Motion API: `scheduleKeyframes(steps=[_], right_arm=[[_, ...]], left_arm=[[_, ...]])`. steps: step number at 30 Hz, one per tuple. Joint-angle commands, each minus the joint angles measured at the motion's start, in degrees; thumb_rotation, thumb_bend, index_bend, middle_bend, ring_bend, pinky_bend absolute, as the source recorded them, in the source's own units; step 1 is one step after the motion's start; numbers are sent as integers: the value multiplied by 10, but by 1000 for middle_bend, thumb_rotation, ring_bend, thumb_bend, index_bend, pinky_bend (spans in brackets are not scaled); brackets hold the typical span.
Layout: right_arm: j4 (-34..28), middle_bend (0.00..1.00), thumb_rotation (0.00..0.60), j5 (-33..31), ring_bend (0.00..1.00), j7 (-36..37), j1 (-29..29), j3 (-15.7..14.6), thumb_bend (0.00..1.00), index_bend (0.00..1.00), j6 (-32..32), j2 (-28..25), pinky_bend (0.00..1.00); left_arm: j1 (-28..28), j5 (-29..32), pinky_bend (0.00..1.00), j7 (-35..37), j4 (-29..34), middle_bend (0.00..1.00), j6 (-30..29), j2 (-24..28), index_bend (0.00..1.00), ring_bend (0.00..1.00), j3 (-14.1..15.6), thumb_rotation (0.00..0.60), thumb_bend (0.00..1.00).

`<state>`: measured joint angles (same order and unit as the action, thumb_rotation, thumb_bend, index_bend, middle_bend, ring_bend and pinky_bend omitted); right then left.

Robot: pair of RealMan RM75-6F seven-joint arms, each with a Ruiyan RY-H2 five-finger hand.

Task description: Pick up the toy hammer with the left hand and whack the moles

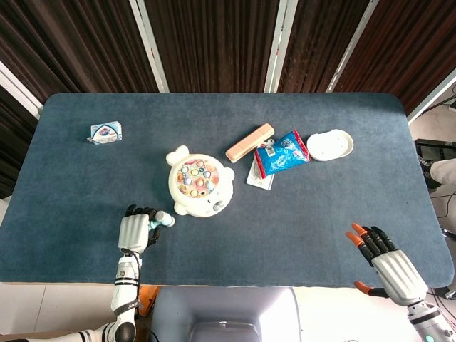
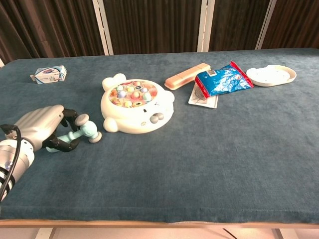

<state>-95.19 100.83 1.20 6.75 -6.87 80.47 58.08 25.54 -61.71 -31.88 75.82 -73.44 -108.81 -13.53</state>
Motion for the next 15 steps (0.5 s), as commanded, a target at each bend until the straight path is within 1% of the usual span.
scheduleKeyframes(steps=[1, 5, 15], right_arm=[[0, 0, 600, 0, 0, -1, 0, 0, 199, 0, -1, 0, 0], [-1, 0, 600, -1, 0, -2, 1, 1, 199, 0, -2, 0, 0], [-1, 0, 600, -3, 0, -4, 1, 1, 199, 0, -3, 1, 0]], left_arm=[[2, 1, 179, 3, -2, 389, 1, -2, 448, 310, -2, 600, 356], [3, -4, 180, 14, -7, 413, -2, -5, 471, 332, -2, 600, 363], [6, -5, 180, 21, -20, 432, 0, -9, 496, 342, 0, 600, 370]])
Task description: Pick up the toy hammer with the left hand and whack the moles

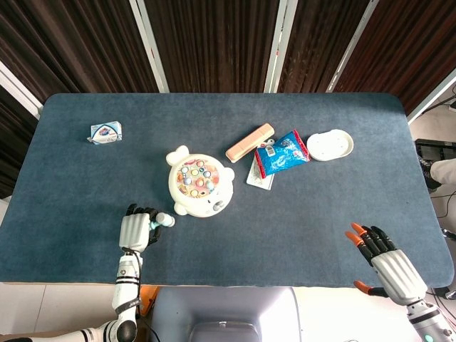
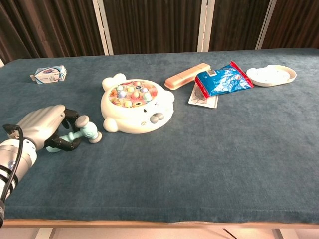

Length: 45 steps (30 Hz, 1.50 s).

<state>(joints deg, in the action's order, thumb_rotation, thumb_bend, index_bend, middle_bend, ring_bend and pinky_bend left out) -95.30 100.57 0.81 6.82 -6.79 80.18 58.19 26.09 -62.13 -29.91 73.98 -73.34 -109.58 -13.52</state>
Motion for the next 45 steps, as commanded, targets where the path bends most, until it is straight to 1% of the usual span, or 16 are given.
scheduleKeyframes(steps=[1, 9, 17, 25, 29, 31, 32, 34, 36, 39, 45], right_arm=[[0, 0, 600, 0, 0, 0, 0, 0, 199, 0, 0, 0, 0], [-1, 0, 600, 0, 0, -2, 0, 0, 199, 0, 0, 0, 0], [-1, 0, 600, -2, 0, -4, 0, 0, 199, 0, -2, 1, 0], [-1, 0, 600, -2, 0, -3, 0, 0, 199, 0, -1, 1, 0], [-1, 0, 600, -1, 0, -2, 0, 0, 199, 0, -1, 0, 0], [-1, 0, 600, -1, 0, -2, 0, 0, 199, 0, 0, 0, 0], [-1, 0, 600, -1, 0, -2, 0, 0, 199, 0, 0, 0, 0], [-1, 0, 600, 0, 0, -2, 0, 0, 199, 0, -1, 0, 0], [-2, 0, 600, -1, 0, -2, 0, 0, 199, 0, -1, 0, 0], [-1, 0, 600, -1, 0, -3, 0, -1, 199, 0, -2, 0, 0], [-1, 0, 600, -2, 0, -5, 0, -1, 198, 0, -4, 0, 0]], left_arm=[[0, -1, 180, 2, -3, 435, -2, -2, 498, 346, 0, 600, 371], [1, -5, 180, 12, -12, 459, -1, -4, 524, 362, 2, 600, 386], [3, -15, 180, 25, -24, 495, 3, -6, 563, 390, 6, 600, 478], [1, -33, 188, 60, -47, 553, -1, -14, 612, 425, 10, 600, 604], [-5, -56, 220, 98, -64, 588, -12, -20, 642, 455, 18, 600, 705], [-7, -69, 243, 120, -74, 603, -16, -22, 646, 463, 23, 600, 731], [-9, -78, 273, 138, -81, 614, -21, -24, 647, 468, 25, 600, 739], [-12, -94, 374, 172, -95, 646, -32, -29, 654, 491, 27, 600, 755], [-14, -108, 533, 205, -111, 696, -41, -35, 665, 532, 27, 600, 768], [-15, -123, 702, 243, -127, 762, -49, -37, 682, 599, 25, 600, 771], [-16, -149, 845, 309, -141, 866, -66, -35, 712, 740, 21, 600, 780]])
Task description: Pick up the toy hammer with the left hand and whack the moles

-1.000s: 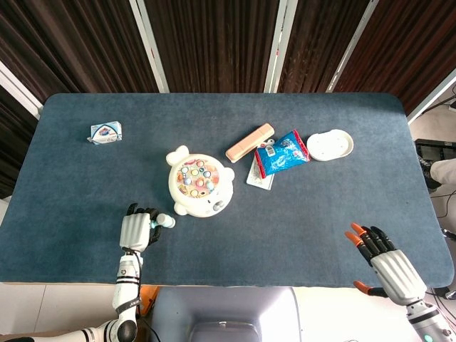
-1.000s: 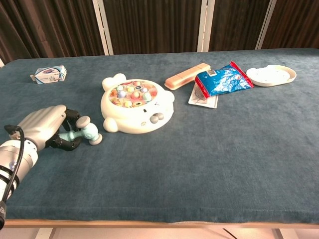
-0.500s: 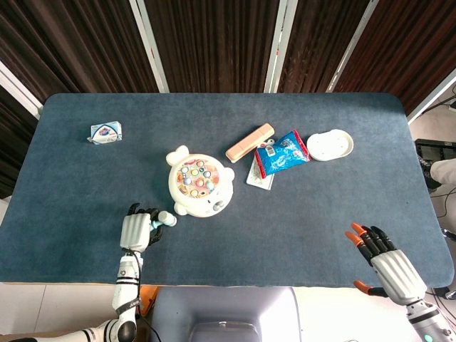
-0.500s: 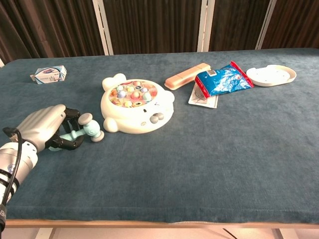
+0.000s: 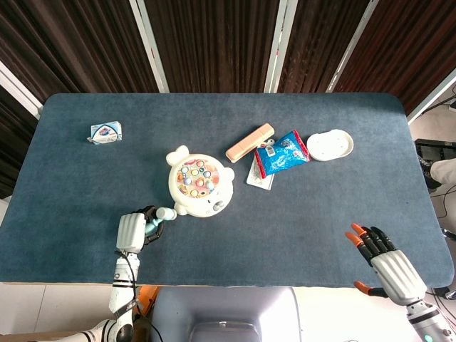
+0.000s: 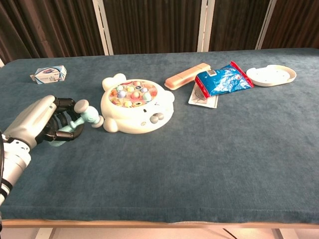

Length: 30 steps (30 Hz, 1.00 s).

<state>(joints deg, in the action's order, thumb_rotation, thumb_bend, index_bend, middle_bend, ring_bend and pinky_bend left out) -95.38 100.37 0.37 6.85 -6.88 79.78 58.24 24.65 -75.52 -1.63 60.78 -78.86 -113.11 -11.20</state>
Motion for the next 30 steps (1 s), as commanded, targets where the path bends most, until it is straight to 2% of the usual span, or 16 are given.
scheduleKeyframes(steps=[1, 8, 12, 17, 19, 20, 23, 26, 30], right_arm=[[-1, 0, 600, 0, 0, 0, 0, 0, 198, 0, 0, 0, 0], [-2, 0, 600, 0, 0, -1, 1, -1, 199, 0, -3, -1, 0], [-2, 0, 600, 1, 0, 4, 1, -2, 199, 0, -2, -3, 0], [-1, 0, 600, 0, 0, 9, 0, -1, 199, 0, 1, -5, 0], [1, 0, 600, -2, 0, 16, -1, 0, 199, 0, 5, -7, 0], [3, 0, 600, -5, 0, 21, -1, 1, 199, 0, 5, -9, 0], [4, 0, 600, -10, 0, 27, 0, 2, 199, 0, 2, -10, 0], [5, 0, 600, -13, 0, 30, 2, 3, 199, 0, -2, -11, 0], [5, 0, 600, -17, 0, 35, 4, 5, 198, 0, -6, -12, 0]], left_arm=[[-1, -20, 863, 37, -10, 878, -13, 2, 713, 760, -2, 600, 782], [7, -52, 951, 102, 23, 944, -25, 32, 720, 857, -10, 600, 795], [31, -58, 994, 75, 71, 984, -8, 60, 720, 910, -29, 600, 796], [52, -54, 1000, 45, 102, 1000, 17, 80, 725, 957, -45, 600, 796], [74, -32, 1000, 10, 135, 1000, 57, 102, 729, 984, -65, 600, 796], [103, -6, 1000, -31, 142, 1000, 94, 114, 730, 990, -94, 600, 797], [137, 84, 1000, -113, 168, 1000, 159, 128, 730, 993, -135, 600, 796], [165, 153, 1000, -177, 169, 1000, 188, 129, 730, 993, -158, 600, 796], [197, 231, 1000, -239, 150, 1000, 211, 127, 730, 994, -172, 600, 795]])
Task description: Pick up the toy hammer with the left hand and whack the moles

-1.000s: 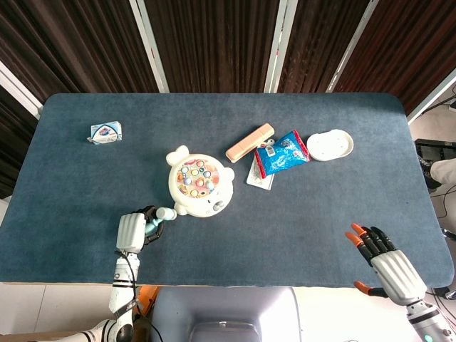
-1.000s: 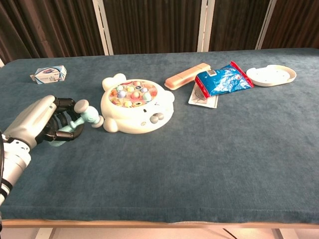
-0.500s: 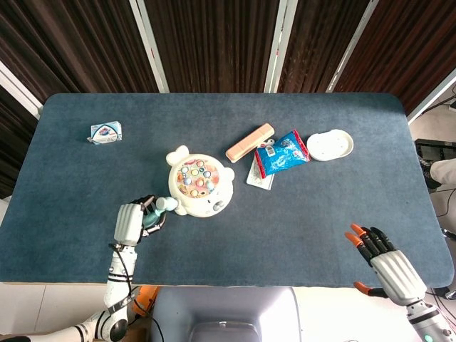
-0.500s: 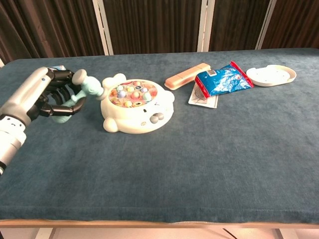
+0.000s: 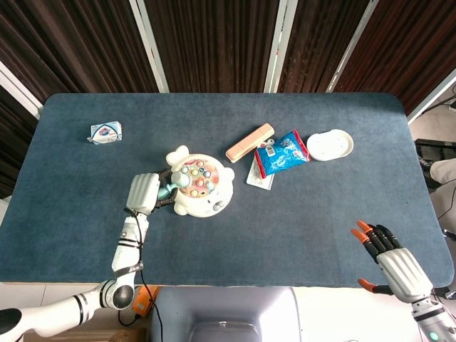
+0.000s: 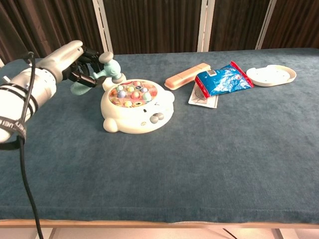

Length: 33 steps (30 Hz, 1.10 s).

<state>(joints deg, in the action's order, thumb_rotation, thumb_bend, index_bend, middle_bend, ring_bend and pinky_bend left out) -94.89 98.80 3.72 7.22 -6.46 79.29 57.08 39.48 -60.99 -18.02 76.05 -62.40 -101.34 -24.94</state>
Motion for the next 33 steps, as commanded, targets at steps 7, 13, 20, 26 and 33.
scheduleKeyframes(steps=[7, 13, 20, 26, 33], right_arm=[[3, 0, 600, -8, 0, 10, 1, 2, 198, 0, -3, -3, 0], [3, 0, 600, -7, 0, 12, 1, 3, 199, 0, -1, -4, 0], [2, 0, 600, -8, 0, 10, 1, 3, 199, 0, -3, -4, 0], [2, 0, 600, -8, 0, 9, 0, 4, 199, 0, -2, -3, 0], [3, 0, 600, -7, 0, 13, 0, 4, 199, 0, 0, -4, 0]], left_arm=[[72, 145, 1000, -100, -29, 1000, 54, 3, 731, 995, -31, 600, 794], [86, 172, 1000, -114, -54, 1000, 57, -6, 731, 995, -15, 600, 795], [94, 184, 1000, -125, -58, 1000, 51, -5, 731, 995, 2, 600, 793], [103, 194, 1000, -129, -69, 1000, 54, -11, 731, 996, 12, 600, 792], [108, 182, 1000, -125, -56, 1000, 35, -7, 732, 995, 15, 600, 792]])
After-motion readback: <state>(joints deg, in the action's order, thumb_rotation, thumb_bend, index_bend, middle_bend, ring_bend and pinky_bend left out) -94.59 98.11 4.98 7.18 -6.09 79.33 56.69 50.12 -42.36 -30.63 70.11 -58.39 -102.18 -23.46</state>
